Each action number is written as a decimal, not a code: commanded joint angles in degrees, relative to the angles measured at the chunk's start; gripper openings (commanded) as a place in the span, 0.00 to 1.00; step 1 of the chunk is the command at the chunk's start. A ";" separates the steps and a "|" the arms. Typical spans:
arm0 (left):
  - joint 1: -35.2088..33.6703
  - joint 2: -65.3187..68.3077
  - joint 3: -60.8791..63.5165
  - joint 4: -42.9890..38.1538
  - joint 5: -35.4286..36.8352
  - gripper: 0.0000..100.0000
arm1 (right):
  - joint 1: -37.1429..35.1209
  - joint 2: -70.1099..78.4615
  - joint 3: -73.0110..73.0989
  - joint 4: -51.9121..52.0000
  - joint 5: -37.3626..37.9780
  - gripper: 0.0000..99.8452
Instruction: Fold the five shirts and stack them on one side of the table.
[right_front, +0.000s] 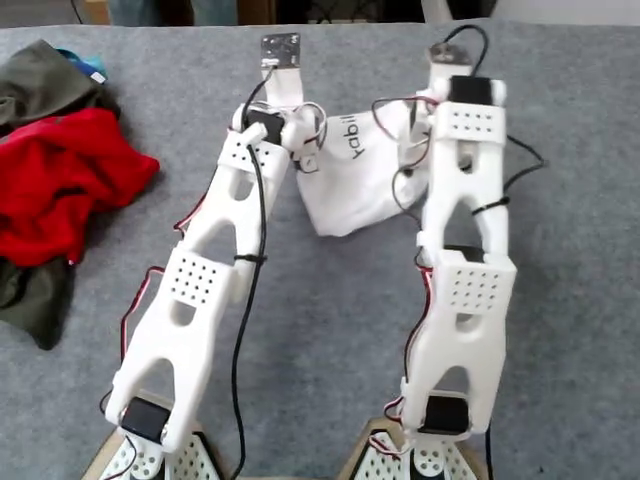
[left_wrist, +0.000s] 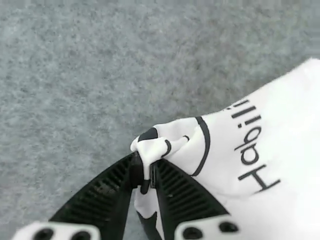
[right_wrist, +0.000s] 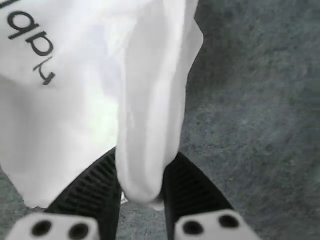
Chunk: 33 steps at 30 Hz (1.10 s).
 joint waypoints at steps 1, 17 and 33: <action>2.33 -1.76 -3.30 -0.88 0.88 0.03 | 3.52 -4.44 -4.70 0.44 2.11 0.01; 11.65 -1.05 -2.15 -15.65 1.05 0.03 | 17.76 -4.62 -4.79 0.26 7.91 0.01; 11.74 -1.93 1.54 -9.58 5.45 0.18 | 21.54 -4.35 0.13 1.05 12.84 0.17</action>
